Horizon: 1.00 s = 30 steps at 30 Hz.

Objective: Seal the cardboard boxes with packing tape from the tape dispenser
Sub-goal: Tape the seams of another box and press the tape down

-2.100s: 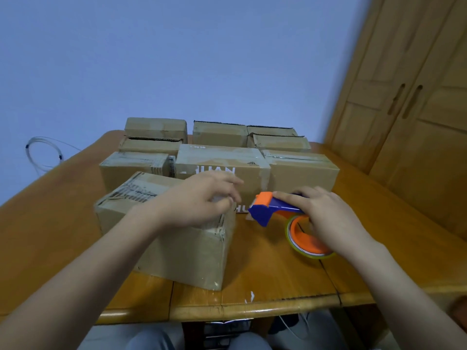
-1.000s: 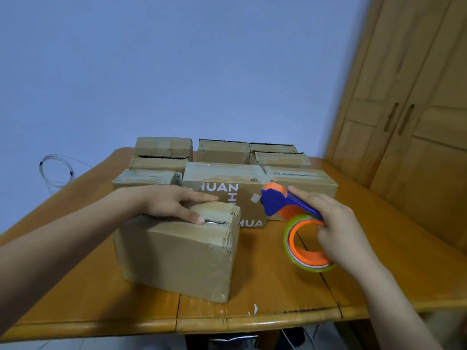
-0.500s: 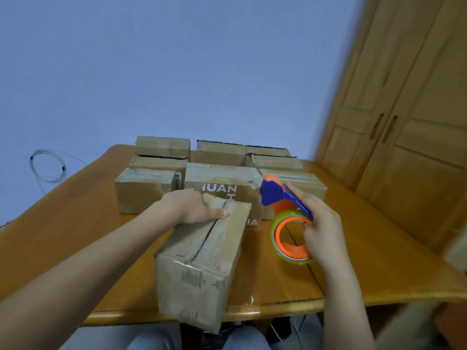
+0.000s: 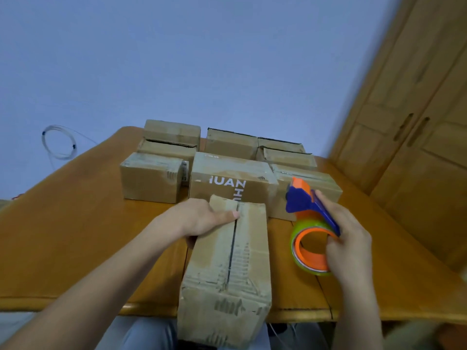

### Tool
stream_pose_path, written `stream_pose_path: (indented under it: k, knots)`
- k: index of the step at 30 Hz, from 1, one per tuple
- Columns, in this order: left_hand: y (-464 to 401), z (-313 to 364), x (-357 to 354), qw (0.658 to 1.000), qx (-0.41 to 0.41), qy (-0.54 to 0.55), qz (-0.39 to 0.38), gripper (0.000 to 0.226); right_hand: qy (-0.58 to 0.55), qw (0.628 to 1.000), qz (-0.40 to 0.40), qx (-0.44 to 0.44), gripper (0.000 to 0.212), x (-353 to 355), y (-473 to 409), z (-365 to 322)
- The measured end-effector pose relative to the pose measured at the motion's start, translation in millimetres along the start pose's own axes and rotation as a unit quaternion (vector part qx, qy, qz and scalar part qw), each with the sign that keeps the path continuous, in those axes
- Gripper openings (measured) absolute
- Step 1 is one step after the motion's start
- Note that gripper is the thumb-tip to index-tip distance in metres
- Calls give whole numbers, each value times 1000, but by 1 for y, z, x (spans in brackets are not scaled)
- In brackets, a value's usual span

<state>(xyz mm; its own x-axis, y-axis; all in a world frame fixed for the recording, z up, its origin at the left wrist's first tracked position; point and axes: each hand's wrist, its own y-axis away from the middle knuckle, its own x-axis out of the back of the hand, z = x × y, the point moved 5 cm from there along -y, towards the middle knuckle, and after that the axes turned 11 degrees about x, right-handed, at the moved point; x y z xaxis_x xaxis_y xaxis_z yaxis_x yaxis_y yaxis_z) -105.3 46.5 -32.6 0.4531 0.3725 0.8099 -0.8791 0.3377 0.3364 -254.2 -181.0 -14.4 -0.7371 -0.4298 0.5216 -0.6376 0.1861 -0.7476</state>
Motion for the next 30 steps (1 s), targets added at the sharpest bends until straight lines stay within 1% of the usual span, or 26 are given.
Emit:
stream_pose_path:
  k: [1,2,4,5,6,7,8,9,11,12,15,19,22,24,26,28,30]
  knots:
    - [5,2,4,1000,5,-6,9,65,-1,1000,2,11,92,-1,-3,-1]
    - [8,2,9,999,5,-24,37,68,-6,1000,2,20,93,-3,-4,-2]
    - [14,7,27,988,-20,-50,142,75,-21,999,-5,33,96,-6,-4,-4]
    - [18,12,37,978,-49,-38,201,77,-28,999,-9,39,97,-8,-3,-5]
    - [24,18,45,966,-85,-2,244,74,-35,998,-12,44,98,-10,-1,-6]
    - [31,26,49,959,-120,51,251,68,-42,998,-15,48,99,-12,-1,-6]
    - [36,35,49,958,-151,108,219,66,-46,997,-17,51,99,-13,0,-7]
    - [41,45,45,958,-175,161,164,67,-47,997,-18,57,99,-14,-1,-8]
    - [47,61,33,952,-197,228,45,68,-43,996,-14,77,97,-14,-2,-12]
    - [46,66,26,946,-204,251,2,66,-39,995,-10,90,97,-14,-3,-15]
    - [42,73,16,928,-214,295,-72,61,-26,993,2,112,101,-12,-8,-23]
    - [34,73,12,894,-238,346,-155,52,-15,994,7,106,96,-13,-13,-27]
    - [25,71,12,876,-248,365,-196,40,-15,995,0,100,98,-18,-16,-24]
    - [19,69,12,873,-243,371,-205,37,-12,995,0,103,98,-20,-18,-21]
    - [14,67,12,871,-231,379,-211,33,2,994,-2,109,94,-21,-20,-17]
    - [10,65,13,878,-211,380,-201,30,27,992,-11,124,89,-21,-22,-17]
    - [6,64,14,893,-184,372,-174,28,53,988,-24,144,76,-21,-26,-18]
